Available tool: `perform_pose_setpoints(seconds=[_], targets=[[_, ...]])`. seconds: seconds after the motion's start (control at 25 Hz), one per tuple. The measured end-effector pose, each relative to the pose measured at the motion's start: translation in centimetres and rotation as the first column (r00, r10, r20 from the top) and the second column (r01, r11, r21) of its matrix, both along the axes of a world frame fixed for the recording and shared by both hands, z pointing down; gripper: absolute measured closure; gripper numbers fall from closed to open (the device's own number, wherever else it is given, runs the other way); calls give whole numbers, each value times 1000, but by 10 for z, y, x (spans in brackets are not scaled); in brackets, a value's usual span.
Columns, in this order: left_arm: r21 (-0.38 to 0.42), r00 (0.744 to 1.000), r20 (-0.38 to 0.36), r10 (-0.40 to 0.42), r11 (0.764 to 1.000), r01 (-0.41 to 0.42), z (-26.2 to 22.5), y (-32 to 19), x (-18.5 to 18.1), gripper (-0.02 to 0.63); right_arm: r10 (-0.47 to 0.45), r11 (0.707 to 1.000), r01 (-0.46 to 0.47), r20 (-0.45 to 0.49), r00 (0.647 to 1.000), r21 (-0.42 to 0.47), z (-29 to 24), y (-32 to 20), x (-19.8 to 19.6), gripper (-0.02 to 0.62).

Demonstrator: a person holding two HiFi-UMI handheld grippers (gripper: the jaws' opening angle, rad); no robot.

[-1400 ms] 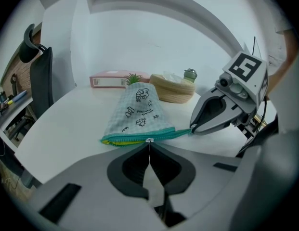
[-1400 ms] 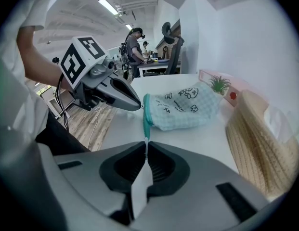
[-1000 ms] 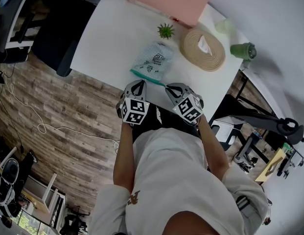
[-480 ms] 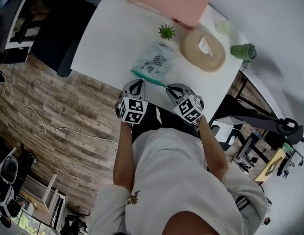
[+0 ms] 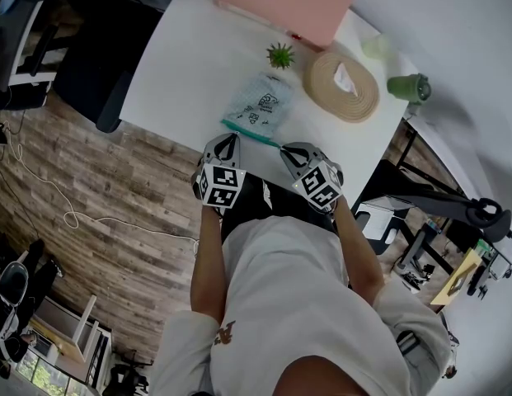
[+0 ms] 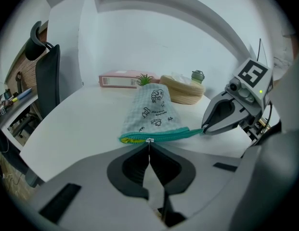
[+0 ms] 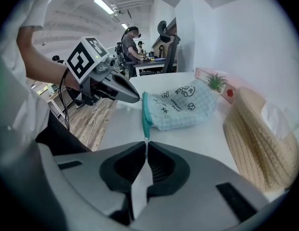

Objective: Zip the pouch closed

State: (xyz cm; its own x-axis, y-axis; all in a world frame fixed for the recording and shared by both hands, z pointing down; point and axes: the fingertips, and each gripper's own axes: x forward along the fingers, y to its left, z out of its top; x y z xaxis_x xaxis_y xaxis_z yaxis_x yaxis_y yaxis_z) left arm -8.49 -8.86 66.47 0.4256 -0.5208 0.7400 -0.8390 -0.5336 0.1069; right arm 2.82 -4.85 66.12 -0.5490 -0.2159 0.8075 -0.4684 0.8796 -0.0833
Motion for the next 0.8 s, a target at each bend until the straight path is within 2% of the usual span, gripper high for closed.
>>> perform_pose_setpoints(seconds=[0.8], targets=[[3, 1000, 20, -1, 1000, 1, 0, -6, -4, 606, 9, 1000, -9, -3, 1000, 5, -2, -3, -4, 577]])
